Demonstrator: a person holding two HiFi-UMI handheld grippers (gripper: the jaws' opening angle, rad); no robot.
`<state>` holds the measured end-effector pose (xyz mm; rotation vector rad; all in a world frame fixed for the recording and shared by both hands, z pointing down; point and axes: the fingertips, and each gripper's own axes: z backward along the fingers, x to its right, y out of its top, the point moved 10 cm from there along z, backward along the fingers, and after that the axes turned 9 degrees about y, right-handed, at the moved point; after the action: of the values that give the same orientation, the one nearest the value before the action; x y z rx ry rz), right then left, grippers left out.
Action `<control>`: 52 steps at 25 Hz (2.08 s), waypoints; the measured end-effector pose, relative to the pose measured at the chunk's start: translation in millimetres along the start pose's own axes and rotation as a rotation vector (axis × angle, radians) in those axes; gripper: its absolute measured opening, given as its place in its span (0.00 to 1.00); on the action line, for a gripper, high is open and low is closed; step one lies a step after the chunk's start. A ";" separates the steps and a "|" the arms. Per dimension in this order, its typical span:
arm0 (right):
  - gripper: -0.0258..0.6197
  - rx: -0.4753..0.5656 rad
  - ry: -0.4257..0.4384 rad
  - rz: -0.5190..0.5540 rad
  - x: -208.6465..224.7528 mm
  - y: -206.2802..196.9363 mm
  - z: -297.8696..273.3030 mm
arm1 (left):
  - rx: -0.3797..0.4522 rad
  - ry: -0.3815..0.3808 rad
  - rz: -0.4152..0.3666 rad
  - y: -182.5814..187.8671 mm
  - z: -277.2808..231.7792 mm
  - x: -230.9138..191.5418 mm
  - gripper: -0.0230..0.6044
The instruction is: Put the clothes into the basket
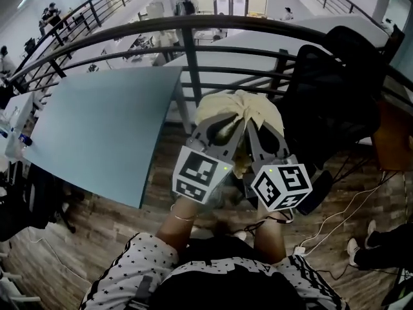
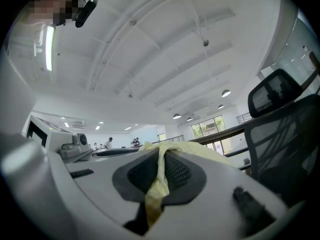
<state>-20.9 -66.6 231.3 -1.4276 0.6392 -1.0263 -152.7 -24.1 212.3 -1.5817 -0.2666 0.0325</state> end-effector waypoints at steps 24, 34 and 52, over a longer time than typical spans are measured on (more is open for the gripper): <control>0.10 -0.100 0.199 -0.036 -97.0 -50.4 -121.1 | -0.029 0.178 0.067 -45.4 84.8 -132.4 0.10; 0.10 -0.131 0.174 -0.034 -108.6 -68.9 -128.4 | -0.030 0.137 0.102 -67.2 93.5 -146.4 0.10; 0.10 -0.234 0.229 -0.083 -69.8 -97.3 -141.0 | -0.116 0.179 0.164 -101.7 65.0 -141.6 0.10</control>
<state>-193.6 -60.9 297.5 -1.5619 0.8962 -1.2234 -317.4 13.3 290.1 -1.7066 0.0018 0.0021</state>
